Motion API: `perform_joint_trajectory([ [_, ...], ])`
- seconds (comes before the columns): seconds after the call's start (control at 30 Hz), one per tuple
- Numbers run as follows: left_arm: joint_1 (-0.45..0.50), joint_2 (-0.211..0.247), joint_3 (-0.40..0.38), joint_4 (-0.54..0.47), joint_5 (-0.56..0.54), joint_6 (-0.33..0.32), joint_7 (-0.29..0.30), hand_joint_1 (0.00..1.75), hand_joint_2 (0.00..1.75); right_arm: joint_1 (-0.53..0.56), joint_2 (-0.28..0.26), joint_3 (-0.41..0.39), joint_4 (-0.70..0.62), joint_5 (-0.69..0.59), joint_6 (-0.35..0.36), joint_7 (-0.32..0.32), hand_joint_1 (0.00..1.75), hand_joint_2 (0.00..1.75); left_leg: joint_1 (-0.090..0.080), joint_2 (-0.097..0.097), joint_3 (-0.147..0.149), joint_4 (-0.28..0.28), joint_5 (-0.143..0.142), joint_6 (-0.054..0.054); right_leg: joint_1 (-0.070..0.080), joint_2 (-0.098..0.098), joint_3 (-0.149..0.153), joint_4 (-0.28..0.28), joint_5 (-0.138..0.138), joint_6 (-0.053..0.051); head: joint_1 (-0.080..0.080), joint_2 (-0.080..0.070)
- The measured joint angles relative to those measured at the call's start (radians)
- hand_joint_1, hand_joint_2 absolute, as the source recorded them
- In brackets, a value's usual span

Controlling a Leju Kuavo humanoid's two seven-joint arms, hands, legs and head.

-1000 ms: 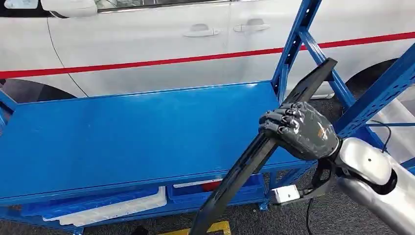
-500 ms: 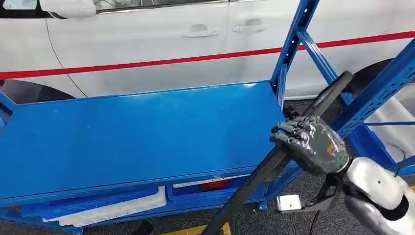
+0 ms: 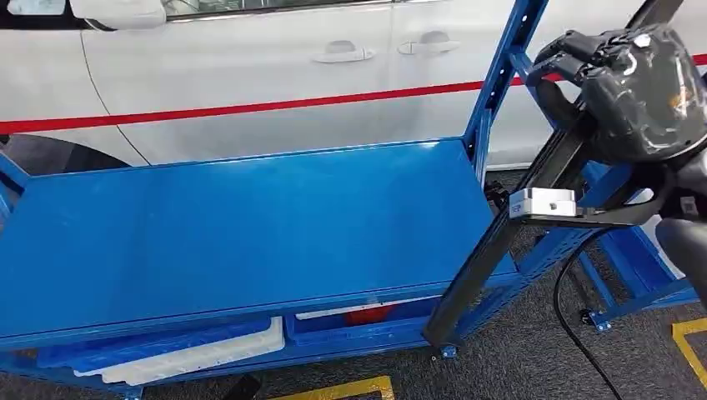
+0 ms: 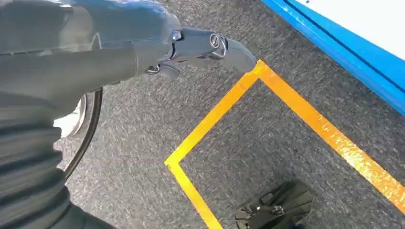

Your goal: Take the parts from the cabinet and place them on the table.

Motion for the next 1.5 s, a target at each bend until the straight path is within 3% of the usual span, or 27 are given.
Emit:
perform_joint_trajectory([
  [0.13, 0.000, 0.005, 0.000, 0.000, -0.004, 0.046, -0.041, 0.00, 1.75, -0.047, -0.005, 0.043, 0.032, -0.022, -0.016, -0.011, 1.75, 1.75, 0.000, 0.000, 0.000, 0.000, 0.000, 0.000, 0.000, 0.000, -0.001, 0.000, 0.000, 0.000, 0.000, 0.000],
  [0.43, 0.017, 0.016, 0.008, 0.000, 0.030, 0.113, -0.082, 0.00, 1.75, -0.278, -0.008, 0.197, 0.151, -0.126, -0.046, -0.033, 1.75, 1.75, 0.000, 0.000, 0.000, 0.000, 0.000, 0.000, 0.000, 0.000, 0.000, 0.000, 0.000, 0.000, 0.000, 0.000],
  [0.8, 0.026, 0.025, 0.008, 0.000, 0.025, 0.183, -0.077, 0.00, 1.75, -0.394, -0.002, 0.341, 0.227, -0.152, -0.109, -0.008, 1.75, 1.75, 0.000, 0.000, 0.000, 0.000, 0.000, 0.000, 0.000, 0.000, 0.000, 0.000, 0.000, 0.000, 0.000, 0.000],
  [0.93, 0.030, 0.034, 0.008, 0.000, 0.025, 0.196, -0.072, 0.00, 1.75, -0.441, 0.000, 0.385, 0.245, -0.169, -0.112, 0.003, 1.75, 1.75, -0.007, 0.000, -0.003, 0.005, 0.000, 0.011, -0.006, 0.001, -0.001, -0.005, 0.006, 0.010, 0.000, 0.000],
  [1.0, 0.031, 0.035, 0.008, 0.000, 0.027, 0.199, -0.078, 0.00, 1.75, -0.456, 0.000, 0.401, 0.251, -0.179, -0.117, 0.007, 1.75, 1.75, 0.008, 0.005, 0.010, -0.028, 0.016, 0.017, -0.006, 0.000, 0.001, -0.002, -0.006, 0.014, 0.000, 0.000],
  [1.07, 0.029, 0.037, 0.009, 0.000, 0.030, 0.200, -0.084, 0.00, 1.75, -0.468, -0.001, 0.412, 0.255, -0.182, -0.126, 0.009, 1.75, 1.75, 0.008, 0.006, 0.012, -0.037, 0.022, 0.024, -0.007, 0.001, -0.047, 0.090, -0.063, 0.016, 0.000, 0.000],
  [1.13, 0.031, 0.037, 0.009, 0.000, 0.030, 0.200, -0.090, 0.00, 1.75, -0.468, -0.001, 0.426, 0.260, -0.182, -0.134, 0.011, 1.75, 1.75, 0.008, 0.006, 0.010, -0.036, 0.022, 0.023, -0.013, 0.001, -0.131, 0.249, -0.121, 0.026, 0.000, 0.000],
  [1.17, 0.032, 0.037, 0.009, 0.000, 0.029, 0.199, -0.091, 0.00, 1.75, -0.467, -0.002, 0.435, 0.263, -0.183, -0.136, 0.011, 1.75, 1.75, 0.009, 0.006, 0.009, -0.035, 0.021, 0.023, -0.018, 0.000, -0.165, 0.301, -0.124, 0.030, 0.000, 0.000],
  [1.2, 0.033, 0.037, 0.009, 0.000, 0.029, 0.196, -0.091, 0.00, 1.75, -0.466, -0.003, 0.439, 0.265, -0.183, -0.137, 0.012, 1.75, 1.75, 0.011, 0.006, 0.009, -0.032, 0.020, 0.021, -0.023, 0.000, -0.174, 0.300, -0.096, 0.036, 0.000, 0.000],
  [1.23, 0.033, 0.037, 0.009, 0.000, 0.028, 0.195, -0.091, 0.00, 1.75, -0.466, -0.005, 0.442, 0.265, -0.184, -0.140, 0.012, 1.75, 1.75, 0.015, 0.005, 0.009, -0.027, 0.017, 0.016, -0.028, -0.001, -0.160, 0.251, -0.046, 0.042, 0.000, 0.000],
  [1.3, 0.032, 0.037, 0.009, 0.000, 0.026, 0.190, -0.091, 0.00, 1.75, -0.466, -0.014, 0.444, 0.265, -0.186, -0.151, 0.015, 1.75, 1.75, 0.025, 0.002, 0.005, -0.006, 0.006, -0.001, -0.041, -0.003, -0.094, 0.087, 0.057, 0.057, 0.000, 0.000],
  [1.33, 0.032, 0.041, 0.009, 0.000, 0.026, 0.187, -0.090, 0.00, 1.75, -0.463, -0.019, 0.447, 0.265, -0.188, -0.156, 0.019, 1.75, 1.75, 0.024, 0.000, -0.003, 0.000, 0.002, -0.010, -0.039, -0.001, -0.080, 0.057, 0.034, 0.064, 0.000, 0.000],
  [1.37, 0.031, 0.040, 0.009, 0.000, 0.026, 0.183, -0.090, 0.00, 1.75, -0.464, -0.022, 0.450, 0.264, -0.189, -0.158, 0.021, 1.75, 1.75, 0.021, -0.001, -0.013, 0.012, 0.002, -0.017, -0.029, 0.008, -0.081, 0.052, 0.048, 0.048, 0.000, 0.000],
  [1.47, 0.034, 0.040, 0.009, 0.000, 0.027, 0.177, -0.090, 0.00, 1.75, -0.451, -0.026, 0.453, 0.262, -0.191, -0.161, 0.023, 1.75, 1.75, 0.017, -0.002, -0.022, 0.013, 0.013, -0.034, -0.028, 0.006, -0.099, 0.056, 0.050, 0.023, 0.000, 0.000],
  [1.5, 0.034, 0.041, 0.010, 0.000, 0.028, 0.177, -0.090, 0.00, 1.75, -0.453, -0.027, 0.455, 0.262, -0.192, -0.162, 0.023, 1.75, 1.75, 0.020, -0.001, -0.028, 0.017, 0.009, -0.037, -0.034, 0.002, -0.106, 0.052, 0.058, 0.011, 0.000, 0.000],
])
